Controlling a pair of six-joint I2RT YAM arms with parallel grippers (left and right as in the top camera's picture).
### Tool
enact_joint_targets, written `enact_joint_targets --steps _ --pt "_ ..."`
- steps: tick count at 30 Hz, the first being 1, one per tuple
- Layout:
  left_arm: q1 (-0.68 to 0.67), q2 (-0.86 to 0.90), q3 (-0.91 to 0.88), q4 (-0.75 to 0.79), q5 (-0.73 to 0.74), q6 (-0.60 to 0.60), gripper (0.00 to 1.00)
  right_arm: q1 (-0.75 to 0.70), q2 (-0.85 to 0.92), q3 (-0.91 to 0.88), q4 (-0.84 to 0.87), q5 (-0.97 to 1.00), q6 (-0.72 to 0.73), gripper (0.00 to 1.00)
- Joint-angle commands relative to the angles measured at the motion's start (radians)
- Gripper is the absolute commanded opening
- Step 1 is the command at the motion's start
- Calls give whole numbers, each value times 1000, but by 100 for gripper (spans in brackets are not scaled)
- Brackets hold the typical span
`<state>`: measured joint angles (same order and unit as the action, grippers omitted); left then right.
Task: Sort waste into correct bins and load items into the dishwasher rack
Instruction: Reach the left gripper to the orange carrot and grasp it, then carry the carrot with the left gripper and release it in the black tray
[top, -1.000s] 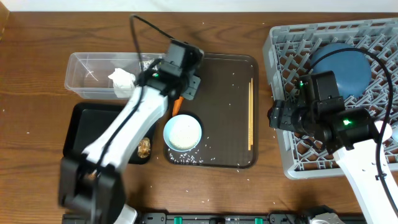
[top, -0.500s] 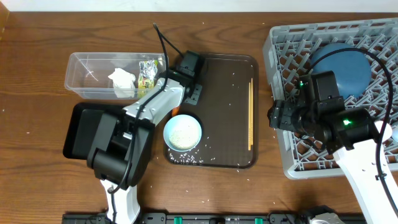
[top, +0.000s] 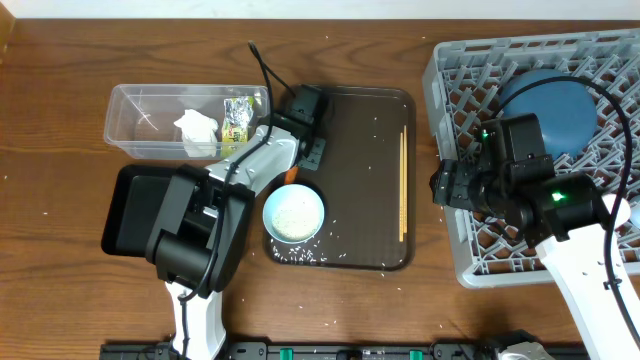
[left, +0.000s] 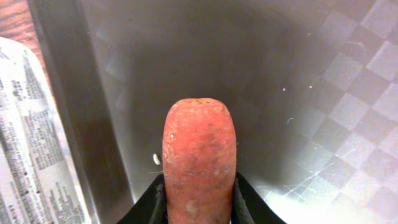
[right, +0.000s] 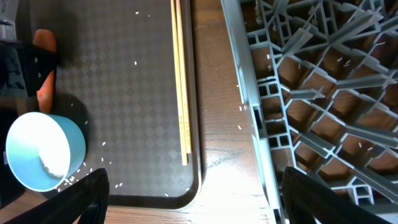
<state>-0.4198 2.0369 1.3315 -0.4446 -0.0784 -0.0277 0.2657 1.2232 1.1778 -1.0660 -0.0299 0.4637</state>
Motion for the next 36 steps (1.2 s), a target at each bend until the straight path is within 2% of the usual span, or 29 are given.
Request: enact_joint_targets --steps 1,5,19,25,32,36 --pt "-16 13 -5 -7 71 -16 24 13 2 4 0 -3 6 82" --pt "-39 -28 1 -18 71 -15 23 13 2 4 0 -3 6 82" --pt "-65 -353 3 -54 59 34 23 13 2 4 3 3 6 82" --pt "-61 -473 3 -333 -77 34 22 13 2 4 -9 3 2 82" --pt "-36 -505 0 -683 -205 41 23 13 2 4 -7 3 -2 82" --pt "-3 -505 -24 -716 -204 22 23 13 2 4 -6 3 -1 82"
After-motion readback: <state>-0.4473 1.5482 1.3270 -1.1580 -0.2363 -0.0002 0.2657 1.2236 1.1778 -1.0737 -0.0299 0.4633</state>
